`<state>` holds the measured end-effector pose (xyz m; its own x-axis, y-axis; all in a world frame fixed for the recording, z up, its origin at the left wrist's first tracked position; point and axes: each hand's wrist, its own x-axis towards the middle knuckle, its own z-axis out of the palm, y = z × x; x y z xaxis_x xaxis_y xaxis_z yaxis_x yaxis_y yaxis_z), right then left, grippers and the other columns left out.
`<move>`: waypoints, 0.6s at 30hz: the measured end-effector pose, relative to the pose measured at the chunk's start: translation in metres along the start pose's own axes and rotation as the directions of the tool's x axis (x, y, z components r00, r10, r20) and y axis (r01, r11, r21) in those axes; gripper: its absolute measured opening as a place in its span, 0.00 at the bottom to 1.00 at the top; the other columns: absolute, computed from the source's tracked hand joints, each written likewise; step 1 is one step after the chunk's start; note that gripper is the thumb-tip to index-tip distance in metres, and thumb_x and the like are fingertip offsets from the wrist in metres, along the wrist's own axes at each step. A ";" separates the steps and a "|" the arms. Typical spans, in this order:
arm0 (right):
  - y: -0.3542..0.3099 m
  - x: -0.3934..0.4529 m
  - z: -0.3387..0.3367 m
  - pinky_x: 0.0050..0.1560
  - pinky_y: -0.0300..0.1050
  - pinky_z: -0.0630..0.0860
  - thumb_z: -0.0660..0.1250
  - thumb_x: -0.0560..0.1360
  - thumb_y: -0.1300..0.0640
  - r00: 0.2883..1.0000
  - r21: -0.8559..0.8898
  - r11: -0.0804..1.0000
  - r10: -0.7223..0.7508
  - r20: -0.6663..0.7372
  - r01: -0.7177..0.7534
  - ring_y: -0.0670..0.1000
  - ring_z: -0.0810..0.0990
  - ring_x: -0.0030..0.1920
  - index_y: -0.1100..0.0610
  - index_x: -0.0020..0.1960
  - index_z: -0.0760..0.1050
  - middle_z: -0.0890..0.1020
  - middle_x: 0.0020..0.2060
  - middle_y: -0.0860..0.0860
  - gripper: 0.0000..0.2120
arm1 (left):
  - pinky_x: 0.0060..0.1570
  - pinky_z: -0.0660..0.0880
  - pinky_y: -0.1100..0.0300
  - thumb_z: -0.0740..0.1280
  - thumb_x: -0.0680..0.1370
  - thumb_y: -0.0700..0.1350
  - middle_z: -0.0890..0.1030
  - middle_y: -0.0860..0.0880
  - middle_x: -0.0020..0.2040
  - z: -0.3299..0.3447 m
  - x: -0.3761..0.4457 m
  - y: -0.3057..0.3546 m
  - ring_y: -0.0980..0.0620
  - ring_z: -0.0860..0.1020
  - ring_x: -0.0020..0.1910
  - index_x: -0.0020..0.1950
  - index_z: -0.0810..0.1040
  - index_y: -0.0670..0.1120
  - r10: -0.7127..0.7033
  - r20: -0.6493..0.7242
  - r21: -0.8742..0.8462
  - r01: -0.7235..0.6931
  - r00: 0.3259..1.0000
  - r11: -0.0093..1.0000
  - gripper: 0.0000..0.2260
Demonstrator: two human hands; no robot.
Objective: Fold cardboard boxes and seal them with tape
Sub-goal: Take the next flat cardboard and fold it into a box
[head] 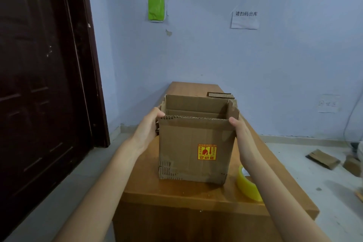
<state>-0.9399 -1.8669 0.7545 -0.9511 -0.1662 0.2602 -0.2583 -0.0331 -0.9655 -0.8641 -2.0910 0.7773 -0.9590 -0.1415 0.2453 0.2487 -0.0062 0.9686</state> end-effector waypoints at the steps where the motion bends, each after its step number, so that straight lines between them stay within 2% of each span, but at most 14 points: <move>1: 0.000 -0.001 -0.001 0.57 0.35 0.62 0.57 0.79 0.44 1.000 -0.004 1.000 -0.006 0.017 0.006 0.49 0.69 0.65 0.51 0.73 0.62 0.70 0.68 0.48 0.24 | 0.43 0.67 0.56 0.58 0.67 0.50 0.75 0.45 0.44 0.000 0.000 0.000 0.50 0.71 0.42 0.56 0.74 0.45 -0.002 0.006 -0.010 0.002 1.000 1.000 0.20; 3: 0.000 -0.003 -0.001 0.48 0.31 0.65 0.57 0.79 0.47 0.998 -0.022 0.999 -0.022 0.055 0.024 0.47 0.71 0.60 0.52 0.73 0.62 0.71 0.67 0.50 0.24 | 0.43 0.64 0.55 0.62 0.65 0.49 0.72 0.45 0.43 -0.002 0.002 -0.002 0.50 0.69 0.41 0.54 0.73 0.45 -0.002 0.002 -0.052 0.002 1.000 0.999 0.19; 4: 0.000 -0.005 -0.002 0.47 0.32 0.66 0.57 0.79 0.47 0.997 -0.034 0.999 -0.026 0.071 0.029 0.47 0.71 0.60 0.52 0.74 0.61 0.71 0.68 0.50 0.25 | 0.43 0.64 0.55 0.63 0.64 0.48 0.72 0.45 0.45 -0.004 0.002 -0.004 0.49 0.69 0.42 0.55 0.73 0.45 0.005 0.007 -0.070 -0.005 1.000 0.998 0.20; 6: 0.004 -0.006 -0.006 0.54 0.36 0.65 0.58 0.74 0.43 0.992 -0.081 0.994 -0.060 0.112 0.069 0.49 0.69 0.65 0.49 0.75 0.58 0.69 0.69 0.48 0.31 | 0.46 0.65 0.54 0.61 0.64 0.43 0.73 0.44 0.48 -0.008 0.003 -0.008 0.47 0.69 0.45 0.60 0.73 0.44 0.023 0.034 -0.067 -0.021 0.999 0.998 0.23; 8: 0.006 -0.009 -0.011 0.60 0.35 0.62 0.56 0.69 0.38 0.980 -0.147 0.980 -0.107 0.168 0.132 0.46 0.65 0.69 0.45 0.75 0.57 0.66 0.71 0.43 0.36 | 0.46 0.66 0.55 0.60 0.63 0.40 0.78 0.47 0.49 -0.011 0.006 -0.009 0.47 0.71 0.47 0.63 0.74 0.49 0.013 0.038 -0.053 -0.011 0.999 0.999 0.28; 10: 0.007 -0.013 -0.017 0.60 0.27 0.59 0.54 0.67 0.33 0.956 -0.220 0.951 -0.162 0.245 0.217 0.38 0.61 0.70 0.42 0.74 0.60 0.64 0.71 0.38 0.37 | 0.42 0.69 0.59 0.63 0.58 0.39 0.82 0.53 0.44 -0.010 0.011 -0.010 0.49 0.72 0.45 0.59 0.76 0.55 -0.009 0.005 -0.049 0.009 1.000 0.999 0.30; 12: 0.005 -0.015 -0.021 0.59 0.24 0.58 0.52 0.66 0.30 0.944 -0.270 0.928 -0.178 0.279 0.255 0.35 0.59 0.69 0.40 0.72 0.63 0.62 0.71 0.35 0.36 | 0.39 0.73 0.62 0.66 0.52 0.39 0.83 0.56 0.39 -0.009 0.016 -0.012 0.50 0.74 0.44 0.55 0.75 0.57 -0.009 -0.049 -0.050 0.007 0.999 0.999 0.32; 14: 0.002 -0.014 -0.023 0.63 0.29 0.57 0.51 0.66 0.30 0.942 -0.314 0.913 -0.167 0.292 0.260 0.35 0.58 0.69 0.38 0.70 0.62 0.61 0.70 0.34 0.34 | 0.44 0.74 0.60 0.67 0.54 0.43 0.84 0.55 0.46 -0.007 0.013 -0.011 0.50 0.77 0.48 0.60 0.74 0.56 -0.004 -0.043 -0.047 0.002 0.999 0.999 0.34; 16: 0.000 -0.012 -0.026 0.67 0.36 0.57 0.50 0.65 0.29 0.937 -0.364 0.893 -0.150 0.317 0.266 0.35 0.58 0.69 0.38 0.69 0.62 0.61 0.70 0.34 0.34 | 0.50 0.72 0.60 0.66 0.62 0.45 0.80 0.52 0.59 -0.003 0.006 -0.009 0.51 0.77 0.56 0.68 0.69 0.55 0.002 0.016 0.010 -0.002 1.000 1.000 0.33; 18: -0.004 -0.010 -0.029 0.69 0.38 0.56 0.50 0.65 0.29 0.932 -0.416 0.866 -0.136 0.337 0.277 0.36 0.58 0.69 0.40 0.70 0.63 0.62 0.69 0.36 0.36 | 0.52 0.71 0.61 0.64 0.66 0.46 0.77 0.51 0.63 -0.003 0.005 -0.008 0.52 0.75 0.59 0.71 0.67 0.55 0.011 0.023 0.046 -0.012 1.000 0.999 0.32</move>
<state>-0.9343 -1.8365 0.7559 -0.7938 -0.4826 0.3701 -0.5580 0.3357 -0.7589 -0.8700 -2.0941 0.7706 -0.9591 -0.1184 0.2572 0.2541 0.0414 0.9663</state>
